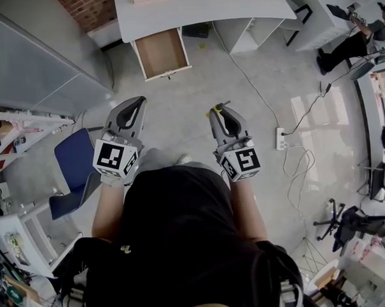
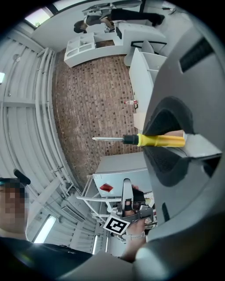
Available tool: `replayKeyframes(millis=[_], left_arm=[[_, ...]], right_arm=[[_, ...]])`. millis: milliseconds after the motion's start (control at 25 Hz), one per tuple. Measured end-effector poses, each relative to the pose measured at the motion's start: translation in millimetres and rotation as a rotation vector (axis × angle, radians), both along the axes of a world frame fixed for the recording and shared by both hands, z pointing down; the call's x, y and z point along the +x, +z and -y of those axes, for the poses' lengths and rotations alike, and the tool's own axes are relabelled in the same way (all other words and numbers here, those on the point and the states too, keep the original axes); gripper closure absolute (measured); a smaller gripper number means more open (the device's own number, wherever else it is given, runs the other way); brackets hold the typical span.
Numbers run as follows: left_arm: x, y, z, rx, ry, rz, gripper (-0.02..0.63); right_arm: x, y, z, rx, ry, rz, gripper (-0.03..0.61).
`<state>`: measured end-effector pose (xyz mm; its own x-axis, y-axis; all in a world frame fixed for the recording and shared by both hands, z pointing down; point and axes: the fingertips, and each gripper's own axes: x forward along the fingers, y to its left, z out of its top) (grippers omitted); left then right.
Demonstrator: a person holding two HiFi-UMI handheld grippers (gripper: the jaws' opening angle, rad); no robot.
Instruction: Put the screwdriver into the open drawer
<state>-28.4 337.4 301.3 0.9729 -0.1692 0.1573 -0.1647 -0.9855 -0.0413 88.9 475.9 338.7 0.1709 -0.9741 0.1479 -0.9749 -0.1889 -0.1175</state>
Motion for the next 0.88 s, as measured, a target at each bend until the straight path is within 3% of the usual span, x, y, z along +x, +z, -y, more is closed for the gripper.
replayKeyframes(millis=[400, 880], left_arm=[[26.6, 20.0, 50.5, -0.039, 0.011, 0.013, 0.609], [52.9, 24.7, 174.2, -0.064, 0.053, 0.013, 0.609]], right_arm=[[33.1, 15.6, 35.5, -0.025, 0.056, 0.016, 0.492], [52.3, 12.4, 160.6, -0.056, 0.069, 0.012, 0.492]])
